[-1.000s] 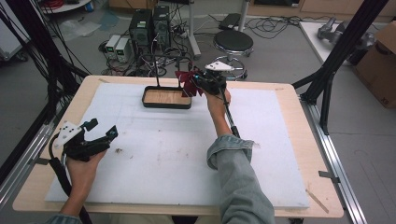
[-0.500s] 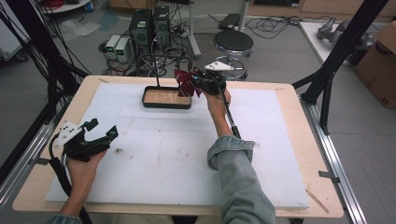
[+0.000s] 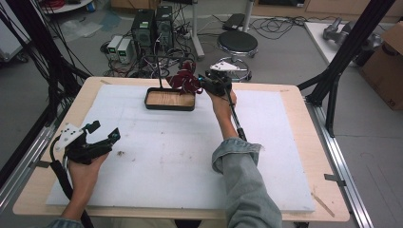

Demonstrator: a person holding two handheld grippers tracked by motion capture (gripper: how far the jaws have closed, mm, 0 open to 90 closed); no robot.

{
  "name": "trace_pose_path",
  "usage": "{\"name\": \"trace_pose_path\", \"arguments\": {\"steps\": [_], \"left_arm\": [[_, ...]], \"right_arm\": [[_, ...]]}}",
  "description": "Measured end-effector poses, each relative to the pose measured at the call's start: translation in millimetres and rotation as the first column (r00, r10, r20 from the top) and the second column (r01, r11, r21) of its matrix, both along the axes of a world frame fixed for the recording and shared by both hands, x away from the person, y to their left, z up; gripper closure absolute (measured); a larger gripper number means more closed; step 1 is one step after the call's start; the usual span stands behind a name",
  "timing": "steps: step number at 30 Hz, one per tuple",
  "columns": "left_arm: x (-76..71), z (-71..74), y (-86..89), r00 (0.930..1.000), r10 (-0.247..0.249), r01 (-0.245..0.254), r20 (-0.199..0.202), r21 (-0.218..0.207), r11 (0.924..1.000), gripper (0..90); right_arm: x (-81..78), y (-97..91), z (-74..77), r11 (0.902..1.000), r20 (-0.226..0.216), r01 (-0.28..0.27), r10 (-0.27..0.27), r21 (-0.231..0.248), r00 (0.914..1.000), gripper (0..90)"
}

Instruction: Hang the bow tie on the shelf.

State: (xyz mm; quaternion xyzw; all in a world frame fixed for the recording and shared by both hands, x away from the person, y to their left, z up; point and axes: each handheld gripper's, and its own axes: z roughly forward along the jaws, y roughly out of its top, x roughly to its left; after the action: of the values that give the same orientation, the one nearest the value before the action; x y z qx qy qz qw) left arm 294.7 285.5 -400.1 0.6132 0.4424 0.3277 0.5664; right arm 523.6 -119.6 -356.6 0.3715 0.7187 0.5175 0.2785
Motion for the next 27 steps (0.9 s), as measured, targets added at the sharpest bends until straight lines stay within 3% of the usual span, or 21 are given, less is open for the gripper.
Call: {"name": "trace_pose_path", "arguments": {"steps": [7,18,27], "left_arm": [[-0.4,0.1,-0.1,1.0000,0.000,0.000,0.001,0.000,1.0000,17.8],[-0.1,-0.3,-1.4,1.0000,-0.002,0.002,0.000,0.004,1.0000,17.8],[-0.1,-0.3,-2.9,1.0000,-0.003,0.003,0.002,0.006,1.0000,17.8]], "right_arm": [[-5.8,-6.7,11.1,0.9999,0.011,-0.013,0.013,0.010,0.9999,48.1],[-19.8,-24.3,32.6,0.9987,0.043,0.008,-0.010,0.051,0.9990,30.0],[-33.0,-40.6,48.8,0.9974,0.068,0.034,-0.038,0.063,0.9969,21.0]]}}
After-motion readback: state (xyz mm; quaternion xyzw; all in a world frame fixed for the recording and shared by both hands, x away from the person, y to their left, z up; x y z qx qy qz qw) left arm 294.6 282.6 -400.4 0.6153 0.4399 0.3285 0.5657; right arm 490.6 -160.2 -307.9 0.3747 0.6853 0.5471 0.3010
